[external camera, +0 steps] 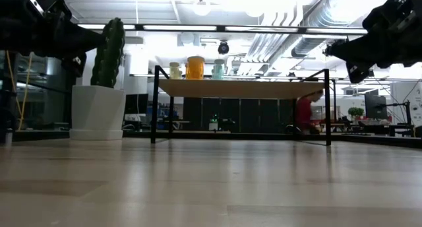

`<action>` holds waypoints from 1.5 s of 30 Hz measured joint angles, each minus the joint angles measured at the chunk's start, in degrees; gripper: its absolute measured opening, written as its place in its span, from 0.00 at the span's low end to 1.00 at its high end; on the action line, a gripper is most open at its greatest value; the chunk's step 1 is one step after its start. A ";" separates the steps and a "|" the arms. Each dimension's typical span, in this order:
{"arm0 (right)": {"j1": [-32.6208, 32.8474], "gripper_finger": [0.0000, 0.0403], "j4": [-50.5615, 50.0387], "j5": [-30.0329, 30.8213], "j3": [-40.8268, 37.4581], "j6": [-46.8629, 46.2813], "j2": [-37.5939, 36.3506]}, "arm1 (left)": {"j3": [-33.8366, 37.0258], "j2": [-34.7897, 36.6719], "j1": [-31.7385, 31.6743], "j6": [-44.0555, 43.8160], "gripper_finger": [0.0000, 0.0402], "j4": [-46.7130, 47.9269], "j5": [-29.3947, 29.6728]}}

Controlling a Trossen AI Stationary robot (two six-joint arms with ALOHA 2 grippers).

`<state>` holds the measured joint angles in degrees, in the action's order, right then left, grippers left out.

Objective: Pick and place medicine bottles onto shelf by color
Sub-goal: Return to Home Position

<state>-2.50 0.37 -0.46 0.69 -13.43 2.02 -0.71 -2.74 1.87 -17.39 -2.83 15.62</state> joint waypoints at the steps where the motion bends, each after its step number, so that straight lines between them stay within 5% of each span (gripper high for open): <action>1: -0.01 0.00 0.01 0.04 0.00 -0.07 0.20 | 0.00 0.00 0.00 0.00 0.01 0.00 0.00; 16: -0.02 0.00 -0.15 0.25 0.02 -12.53 0.26 | 0.00 0.00 0.00 0.00 0.01 0.00 0.00; 45: -0.02 0.00 -0.21 0.25 0.04 -12.09 0.26 | 0.00 0.00 0.00 0.00 0.01 0.00 0.00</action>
<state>-2.52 0.16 -0.21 0.73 -25.52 2.28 -0.71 -2.74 1.87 -17.39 -2.83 15.62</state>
